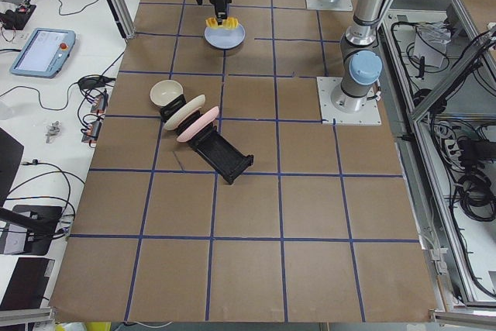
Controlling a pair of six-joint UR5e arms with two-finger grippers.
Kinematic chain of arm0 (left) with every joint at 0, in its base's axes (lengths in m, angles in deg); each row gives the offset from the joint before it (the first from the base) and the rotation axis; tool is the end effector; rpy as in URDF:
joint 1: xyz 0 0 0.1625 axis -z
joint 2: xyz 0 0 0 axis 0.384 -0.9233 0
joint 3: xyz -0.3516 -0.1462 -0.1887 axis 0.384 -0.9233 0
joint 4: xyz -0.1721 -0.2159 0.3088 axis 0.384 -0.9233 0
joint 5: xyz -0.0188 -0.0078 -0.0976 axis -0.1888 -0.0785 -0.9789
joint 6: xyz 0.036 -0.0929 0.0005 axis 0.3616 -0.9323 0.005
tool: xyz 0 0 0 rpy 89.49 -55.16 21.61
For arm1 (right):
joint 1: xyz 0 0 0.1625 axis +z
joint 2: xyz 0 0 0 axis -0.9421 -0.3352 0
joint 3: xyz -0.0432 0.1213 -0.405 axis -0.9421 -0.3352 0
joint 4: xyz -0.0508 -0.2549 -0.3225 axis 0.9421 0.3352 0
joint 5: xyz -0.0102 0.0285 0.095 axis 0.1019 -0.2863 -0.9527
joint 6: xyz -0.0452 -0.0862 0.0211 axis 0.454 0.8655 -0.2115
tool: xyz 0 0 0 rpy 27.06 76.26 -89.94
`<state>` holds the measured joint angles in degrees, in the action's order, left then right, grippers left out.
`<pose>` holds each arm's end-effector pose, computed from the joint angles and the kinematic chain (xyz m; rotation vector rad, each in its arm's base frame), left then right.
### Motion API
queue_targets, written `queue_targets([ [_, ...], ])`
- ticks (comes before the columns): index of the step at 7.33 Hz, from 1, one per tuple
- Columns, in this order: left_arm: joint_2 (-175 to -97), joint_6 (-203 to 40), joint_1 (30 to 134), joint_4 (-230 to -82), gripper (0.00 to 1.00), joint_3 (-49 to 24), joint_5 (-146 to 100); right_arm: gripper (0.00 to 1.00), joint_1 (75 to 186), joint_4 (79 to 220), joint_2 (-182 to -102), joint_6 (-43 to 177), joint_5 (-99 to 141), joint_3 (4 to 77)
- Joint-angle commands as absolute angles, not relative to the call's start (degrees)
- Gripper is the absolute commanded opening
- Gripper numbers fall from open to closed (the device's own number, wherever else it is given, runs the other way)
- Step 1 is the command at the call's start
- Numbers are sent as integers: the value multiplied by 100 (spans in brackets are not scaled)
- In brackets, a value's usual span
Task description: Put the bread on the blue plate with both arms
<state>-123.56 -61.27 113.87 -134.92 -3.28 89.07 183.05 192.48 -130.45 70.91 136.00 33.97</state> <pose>-0.1444 -0.5356 0.4869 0.1910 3.1282 0.0980 0.3788 -0.5703 0.2407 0.2738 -3.1046 0.0483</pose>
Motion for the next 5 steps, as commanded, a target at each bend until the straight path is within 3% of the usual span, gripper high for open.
queue_targets([
  [1, -12366, -6151, 11390, -13497, 100, -317, 8885, 7, 18300, 19702, -13047, 7115, 13588, 3725],
  [2, -12374, -6151, 11390, -13497, 100, -309, 8876, 8, 18300, 19703, -13038, 7115, 13588, 3725],
  [3, -12383, -6160, 11390, -13497, 100, -283, 8868, 40, 18309, 19703, -13055, 7097, 13579, 3725],
  [4, -12392, -6168, 11390, -13497, 100, -221, 8885, 94, 18309, 19694, -13047, 7149, 13579, 3725],
  [5, -12383, -6168, 11399, -13497, 100, -195, 8920, 100, 18309, 19694, -13047, 7280, 13570, 3725],
])
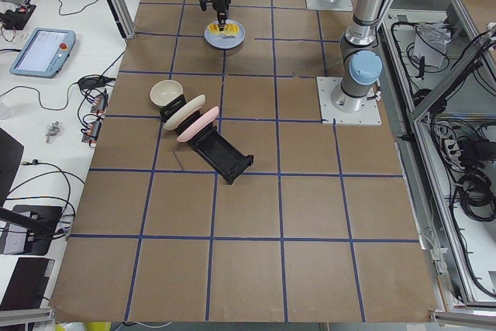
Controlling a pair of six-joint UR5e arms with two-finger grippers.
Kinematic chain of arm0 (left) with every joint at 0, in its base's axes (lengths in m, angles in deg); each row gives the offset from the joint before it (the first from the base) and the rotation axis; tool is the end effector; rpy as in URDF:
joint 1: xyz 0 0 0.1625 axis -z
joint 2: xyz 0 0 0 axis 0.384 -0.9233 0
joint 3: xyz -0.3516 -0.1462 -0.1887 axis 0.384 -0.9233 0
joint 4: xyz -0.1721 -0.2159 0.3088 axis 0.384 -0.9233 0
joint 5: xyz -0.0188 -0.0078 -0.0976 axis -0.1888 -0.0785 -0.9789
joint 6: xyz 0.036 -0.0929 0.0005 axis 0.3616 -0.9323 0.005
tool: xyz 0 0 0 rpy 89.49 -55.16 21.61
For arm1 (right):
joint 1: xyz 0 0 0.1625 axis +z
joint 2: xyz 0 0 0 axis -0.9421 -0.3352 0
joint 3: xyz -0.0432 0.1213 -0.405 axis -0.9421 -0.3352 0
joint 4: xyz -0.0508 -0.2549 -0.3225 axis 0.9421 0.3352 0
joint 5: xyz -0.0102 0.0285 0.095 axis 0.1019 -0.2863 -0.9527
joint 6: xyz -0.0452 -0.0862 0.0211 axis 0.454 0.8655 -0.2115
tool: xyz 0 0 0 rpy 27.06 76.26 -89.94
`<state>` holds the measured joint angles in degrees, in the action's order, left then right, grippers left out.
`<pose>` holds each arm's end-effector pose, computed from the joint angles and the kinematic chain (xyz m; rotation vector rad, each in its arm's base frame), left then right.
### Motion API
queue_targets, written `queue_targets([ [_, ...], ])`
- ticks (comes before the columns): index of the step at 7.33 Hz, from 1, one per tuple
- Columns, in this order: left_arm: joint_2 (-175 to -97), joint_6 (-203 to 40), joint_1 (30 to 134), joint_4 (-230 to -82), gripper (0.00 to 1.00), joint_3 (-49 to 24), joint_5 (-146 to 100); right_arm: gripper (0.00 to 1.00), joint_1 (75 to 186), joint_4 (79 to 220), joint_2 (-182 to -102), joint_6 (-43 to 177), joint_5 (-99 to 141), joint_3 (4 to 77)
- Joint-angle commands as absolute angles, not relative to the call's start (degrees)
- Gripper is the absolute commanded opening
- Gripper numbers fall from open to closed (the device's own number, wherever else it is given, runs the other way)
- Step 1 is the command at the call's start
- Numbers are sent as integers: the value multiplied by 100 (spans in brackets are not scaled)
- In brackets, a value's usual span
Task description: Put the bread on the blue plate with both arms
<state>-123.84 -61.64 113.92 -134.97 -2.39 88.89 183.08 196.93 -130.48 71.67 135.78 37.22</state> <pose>-0.1453 -0.5384 0.4917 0.1822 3.1317 0.0825 0.3760 -0.5616 0.2239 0.2956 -3.1118 0.0785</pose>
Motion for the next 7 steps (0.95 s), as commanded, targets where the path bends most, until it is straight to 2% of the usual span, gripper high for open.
queue_targets([
  [1, -12392, -6168, 11399, -13497, 100, -194, 8938, 100, 18309, 19685, -13047, 7282, 13501, 3725],
  [4, -12401, -6186, 11468, -13489, 100, -186, 8868, 100, 18265, 19580, -13142, 7282, 13500, 3717],
  [7, -12304, -6177, 11530, -13488, 100, -124, 8920, 100, 17898, 19105, -13809, 7290, 13570, 3637],
])
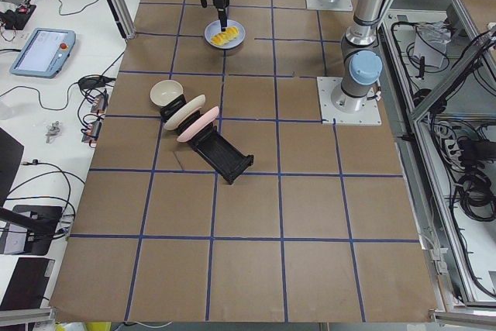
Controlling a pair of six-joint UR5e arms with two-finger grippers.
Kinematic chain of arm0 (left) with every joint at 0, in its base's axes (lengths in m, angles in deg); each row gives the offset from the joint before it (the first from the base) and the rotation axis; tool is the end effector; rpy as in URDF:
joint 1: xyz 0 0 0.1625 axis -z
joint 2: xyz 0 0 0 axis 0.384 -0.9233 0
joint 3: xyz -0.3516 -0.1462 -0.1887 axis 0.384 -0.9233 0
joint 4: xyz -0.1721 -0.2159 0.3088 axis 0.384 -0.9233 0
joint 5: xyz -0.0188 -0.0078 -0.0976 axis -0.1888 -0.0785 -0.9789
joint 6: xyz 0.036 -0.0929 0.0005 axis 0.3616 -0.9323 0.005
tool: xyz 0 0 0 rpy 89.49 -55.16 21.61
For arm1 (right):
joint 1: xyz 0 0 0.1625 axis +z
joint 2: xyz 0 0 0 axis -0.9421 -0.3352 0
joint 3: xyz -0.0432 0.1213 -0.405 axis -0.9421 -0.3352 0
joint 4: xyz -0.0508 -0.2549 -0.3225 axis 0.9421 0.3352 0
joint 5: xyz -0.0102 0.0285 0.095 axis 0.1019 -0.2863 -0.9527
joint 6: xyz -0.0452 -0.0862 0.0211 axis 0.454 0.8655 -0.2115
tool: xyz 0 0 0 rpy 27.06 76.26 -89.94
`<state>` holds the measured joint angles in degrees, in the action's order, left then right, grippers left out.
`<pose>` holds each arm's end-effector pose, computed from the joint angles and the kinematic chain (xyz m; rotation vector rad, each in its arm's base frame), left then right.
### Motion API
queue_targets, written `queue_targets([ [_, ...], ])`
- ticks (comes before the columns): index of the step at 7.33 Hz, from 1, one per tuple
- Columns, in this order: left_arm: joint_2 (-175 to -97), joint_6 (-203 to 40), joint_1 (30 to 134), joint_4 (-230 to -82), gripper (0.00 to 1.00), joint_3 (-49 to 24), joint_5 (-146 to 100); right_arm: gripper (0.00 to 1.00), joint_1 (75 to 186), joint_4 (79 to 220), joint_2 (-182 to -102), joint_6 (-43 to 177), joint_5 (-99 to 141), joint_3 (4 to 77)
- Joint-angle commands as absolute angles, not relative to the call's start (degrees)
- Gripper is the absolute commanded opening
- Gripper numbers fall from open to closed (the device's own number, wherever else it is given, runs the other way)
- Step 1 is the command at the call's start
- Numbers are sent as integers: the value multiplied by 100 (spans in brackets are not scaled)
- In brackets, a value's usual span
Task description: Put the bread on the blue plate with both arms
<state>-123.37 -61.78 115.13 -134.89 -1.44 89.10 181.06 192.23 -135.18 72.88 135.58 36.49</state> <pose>-0.1562 -0.5341 0.5044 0.2111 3.1258 0.0415 0.3523 -0.5638 0.2749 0.2739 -3.1188 0.0957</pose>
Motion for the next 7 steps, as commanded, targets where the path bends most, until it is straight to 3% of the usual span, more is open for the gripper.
queue_targets([
  [1, -12374, -6177, 11530, -13488, 100, -124, 8920, 100, 17617, 18922, -14081, 7203, 13518, 3637],
  [4, -12340, -6116, 11530, -13445, 100, -124, 8920, 100, 16317, 18008, -14996, 7534, 13517, 3593],
  [7, -12401, -6107, 11557, -13296, 100, -133, 8841, 100, 15998, 17357, -15768, 7694, 13501, 3628],
])
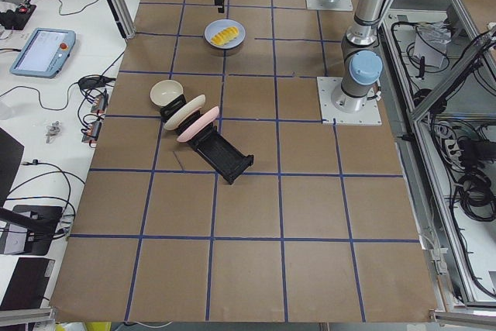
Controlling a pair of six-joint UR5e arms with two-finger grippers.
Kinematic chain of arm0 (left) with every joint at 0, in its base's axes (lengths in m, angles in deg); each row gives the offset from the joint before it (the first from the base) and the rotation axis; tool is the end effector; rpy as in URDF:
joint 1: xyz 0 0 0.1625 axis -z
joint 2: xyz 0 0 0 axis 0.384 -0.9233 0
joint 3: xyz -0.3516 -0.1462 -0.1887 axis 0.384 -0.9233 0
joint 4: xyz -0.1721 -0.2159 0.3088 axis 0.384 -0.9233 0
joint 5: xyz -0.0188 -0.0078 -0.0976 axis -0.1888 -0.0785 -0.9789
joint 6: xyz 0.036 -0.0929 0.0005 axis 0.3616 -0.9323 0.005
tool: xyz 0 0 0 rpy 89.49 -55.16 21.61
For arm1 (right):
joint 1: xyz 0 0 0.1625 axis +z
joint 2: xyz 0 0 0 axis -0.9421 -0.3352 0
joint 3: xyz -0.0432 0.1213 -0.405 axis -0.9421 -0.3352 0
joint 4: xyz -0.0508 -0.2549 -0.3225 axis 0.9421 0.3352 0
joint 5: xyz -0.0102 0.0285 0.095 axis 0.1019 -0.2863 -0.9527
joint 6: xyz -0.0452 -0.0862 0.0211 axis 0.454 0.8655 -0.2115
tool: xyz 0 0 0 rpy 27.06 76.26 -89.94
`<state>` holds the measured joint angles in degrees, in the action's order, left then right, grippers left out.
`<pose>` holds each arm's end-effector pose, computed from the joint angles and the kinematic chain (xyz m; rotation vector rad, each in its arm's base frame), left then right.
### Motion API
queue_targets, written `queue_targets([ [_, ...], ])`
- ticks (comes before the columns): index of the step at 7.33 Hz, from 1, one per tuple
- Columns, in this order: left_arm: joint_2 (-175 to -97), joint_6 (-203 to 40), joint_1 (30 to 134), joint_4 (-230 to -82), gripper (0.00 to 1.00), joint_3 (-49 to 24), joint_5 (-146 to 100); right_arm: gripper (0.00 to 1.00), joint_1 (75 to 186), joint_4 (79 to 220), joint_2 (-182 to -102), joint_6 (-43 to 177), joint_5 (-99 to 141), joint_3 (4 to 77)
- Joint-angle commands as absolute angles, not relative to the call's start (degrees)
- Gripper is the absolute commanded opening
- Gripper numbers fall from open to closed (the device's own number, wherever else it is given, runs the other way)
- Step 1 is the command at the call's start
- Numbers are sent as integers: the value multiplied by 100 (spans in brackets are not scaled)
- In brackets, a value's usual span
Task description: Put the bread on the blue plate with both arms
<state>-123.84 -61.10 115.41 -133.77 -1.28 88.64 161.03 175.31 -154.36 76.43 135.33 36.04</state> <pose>-0.1598 -0.5383 0.5032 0.2378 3.1319 0.0191 0.1373 -0.5570 0.4512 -0.1761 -3.1182 0.1638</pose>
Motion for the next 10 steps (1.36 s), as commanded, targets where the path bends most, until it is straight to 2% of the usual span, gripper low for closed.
queue_targets([
  [1, -12410, -6098, 11566, -13295, 100, -150, 8893, 100, 16023, 17086, -15919, 7686, 13491, 3542],
  [3, -12261, -6098, 11566, -13304, 100, -133, 8911, 100, 16059, 16558, -16166, 7633, 13500, 3488],
  [10, -12339, -6186, 11601, -13313, 100, -230, 8929, 100, 16059, 16451, -16141, 7651, 13500, 3470],
])
